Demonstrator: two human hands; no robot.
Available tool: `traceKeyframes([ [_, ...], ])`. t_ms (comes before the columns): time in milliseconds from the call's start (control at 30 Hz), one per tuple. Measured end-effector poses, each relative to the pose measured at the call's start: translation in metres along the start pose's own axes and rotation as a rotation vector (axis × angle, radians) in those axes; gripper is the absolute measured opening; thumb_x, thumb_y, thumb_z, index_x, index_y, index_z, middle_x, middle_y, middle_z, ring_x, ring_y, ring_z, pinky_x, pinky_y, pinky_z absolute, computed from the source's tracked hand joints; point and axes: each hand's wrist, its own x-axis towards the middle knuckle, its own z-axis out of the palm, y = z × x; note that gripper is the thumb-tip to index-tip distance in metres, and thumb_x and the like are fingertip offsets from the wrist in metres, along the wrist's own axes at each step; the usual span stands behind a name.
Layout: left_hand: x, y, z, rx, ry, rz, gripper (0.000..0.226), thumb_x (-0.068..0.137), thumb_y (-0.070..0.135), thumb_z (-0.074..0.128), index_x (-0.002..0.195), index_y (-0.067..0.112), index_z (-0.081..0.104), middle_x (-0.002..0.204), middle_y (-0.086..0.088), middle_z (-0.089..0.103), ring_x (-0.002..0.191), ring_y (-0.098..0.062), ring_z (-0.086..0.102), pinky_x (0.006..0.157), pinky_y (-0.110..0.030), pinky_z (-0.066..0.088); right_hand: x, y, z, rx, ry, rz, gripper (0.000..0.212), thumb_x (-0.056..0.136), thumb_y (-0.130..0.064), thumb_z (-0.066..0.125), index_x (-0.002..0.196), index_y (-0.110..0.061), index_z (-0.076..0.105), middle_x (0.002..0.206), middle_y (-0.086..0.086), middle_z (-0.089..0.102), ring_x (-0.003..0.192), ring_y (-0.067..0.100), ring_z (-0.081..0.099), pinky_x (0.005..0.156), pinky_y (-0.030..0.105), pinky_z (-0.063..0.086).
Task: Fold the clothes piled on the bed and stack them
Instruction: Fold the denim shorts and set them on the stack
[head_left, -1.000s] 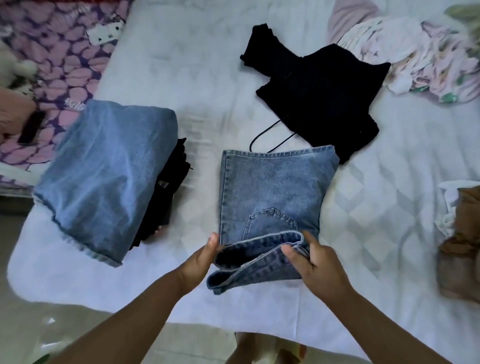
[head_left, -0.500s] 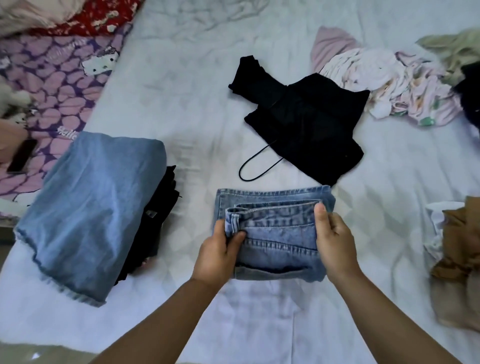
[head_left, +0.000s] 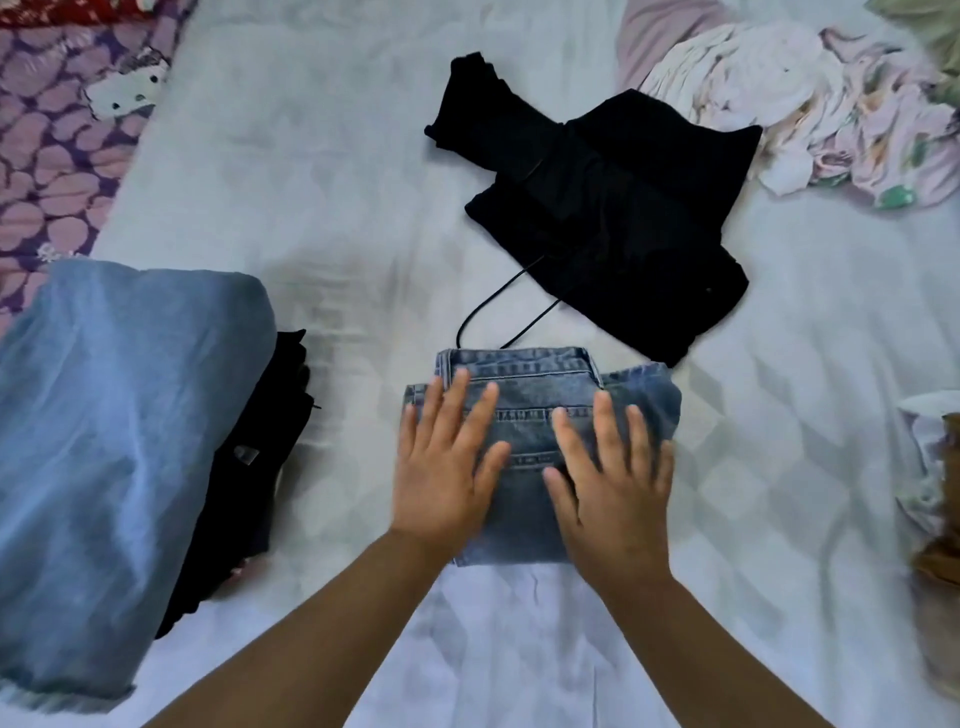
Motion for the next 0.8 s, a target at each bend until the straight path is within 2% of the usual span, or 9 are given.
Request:
traceKeyframes([
  [100, -0.017, -0.008, 0.039, 0.224, -0.154, 0.1, 0.059, 0.097, 0.059, 0.006, 0.146, 0.031, 0.025, 0.155, 0.0, 0.02, 0.143, -0.023, 0.015, 0.112, -0.048, 0.006, -0.004, 0.008, 0.027, -0.09, -0.223, 0.008, 0.064, 0.098, -0.051, 0.005, 0.132, -0.026, 0.054, 0.146, 0.011, 0.043, 0.131, 0.039, 0.033, 0.098, 0.066, 0.032],
  [233, -0.026, -0.024, 0.069, 0.31, -0.251, 0.067, 0.061, 0.097, 0.059, 0.006, 0.15, 0.031, 0.017, 0.157, 0.0, 0.013, 0.14, -0.027, 0.02, 0.109, -0.052, 0.004, -0.009, 0.019, 0.048, -0.1, -0.292, -0.023, 0.05, 0.094, -0.043, 0.027, 0.14, -0.031, 0.04, 0.153, 0.008, 0.029, 0.138, 0.039, 0.023, 0.103, 0.068, 0.023],
  [333, -0.025, -0.027, 0.065, 0.279, -0.227, 0.047, 0.053, 0.098, 0.056, 0.008, 0.148, 0.038, 0.017, 0.159, 0.004, -0.011, 0.144, -0.024, 0.008, 0.111, -0.049, -0.002, -0.006, 0.019, 0.046, -0.053, -0.199, 0.225, 0.057, 0.094, -0.043, 0.03, 0.149, -0.037, 0.014, 0.157, 0.019, 0.006, 0.143, 0.039, 0.006, 0.108, 0.065, 0.009],
  [400, -0.027, -0.027, 0.058, 0.237, -0.169, -0.081, 0.049, 0.097, 0.059, 0.009, 0.144, 0.049, 0.017, 0.159, 0.004, -0.013, 0.145, -0.028, -0.007, 0.113, -0.05, -0.007, -0.004, 0.019, 0.041, 0.003, -0.246, 0.407, 0.062, 0.097, -0.05, 0.032, 0.144, -0.043, -0.007, 0.155, 0.023, -0.015, 0.143, 0.039, -0.011, 0.11, 0.062, -0.002],
  [467, -0.029, -0.025, 0.051, 0.101, -0.127, -0.287, 0.054, 0.088, 0.069, 0.015, 0.14, 0.058, 0.012, 0.158, -0.002, -0.018, 0.143, -0.034, -0.015, 0.114, -0.049, -0.009, -0.004, 0.021, 0.035, 0.103, -0.318, 0.58, 0.07, 0.092, -0.059, 0.034, 0.14, -0.048, -0.016, 0.153, 0.023, -0.022, 0.143, 0.037, -0.018, 0.112, 0.058, -0.005],
  [533, -0.029, -0.02, 0.042, 0.001, -0.225, -0.473, 0.059, 0.084, 0.072, 0.022, 0.136, 0.062, -0.003, 0.156, -0.009, -0.022, 0.144, -0.036, -0.014, 0.115, -0.044, -0.006, -0.005, 0.018, 0.034, 0.155, -0.365, 0.672, 0.074, 0.091, -0.061, 0.034, 0.142, -0.047, -0.017, 0.155, 0.025, -0.012, 0.144, 0.036, -0.013, 0.113, 0.056, -0.002],
  [600, -0.025, -0.009, 0.035, 0.031, -0.322, -0.543, 0.062, 0.092, 0.063, 0.033, 0.137, 0.056, -0.009, 0.157, -0.015, -0.009, 0.145, -0.033, -0.003, 0.116, -0.041, 0.006, -0.004, 0.01, 0.033, 0.119, -0.342, 0.625, 0.074, 0.093, -0.055, 0.038, 0.147, -0.041, -0.01, 0.151, 0.027, 0.015, 0.142, 0.038, 0.011, 0.112, 0.053, 0.012],
  [667, -0.019, -0.003, 0.03, 0.012, -0.337, -0.556, 0.064, 0.094, 0.053, 0.043, 0.143, 0.055, 0.003, 0.154, -0.016, 0.008, 0.14, -0.033, 0.017, 0.112, -0.04, 0.022, -0.002, 0.006, 0.027, 0.112, -0.258, 0.555, 0.074, 0.093, -0.044, 0.049, 0.15, -0.035, 0.004, 0.13, 0.027, 0.041, 0.124, 0.04, 0.036, 0.103, 0.049, 0.029],
  [800, -0.006, -0.019, 0.011, -0.299, -0.388, -0.568, 0.063, 0.087, 0.038, 0.063, 0.138, 0.054, 0.03, 0.133, -0.009, 0.034, 0.114, -0.032, 0.052, 0.102, -0.035, 0.042, 0.005, 0.01, 0.009, 0.285, -0.331, 0.531, 0.075, 0.093, -0.033, 0.056, 0.15, -0.036, 0.008, 0.123, 0.023, 0.046, 0.114, 0.038, 0.045, 0.093, 0.041, 0.039],
])
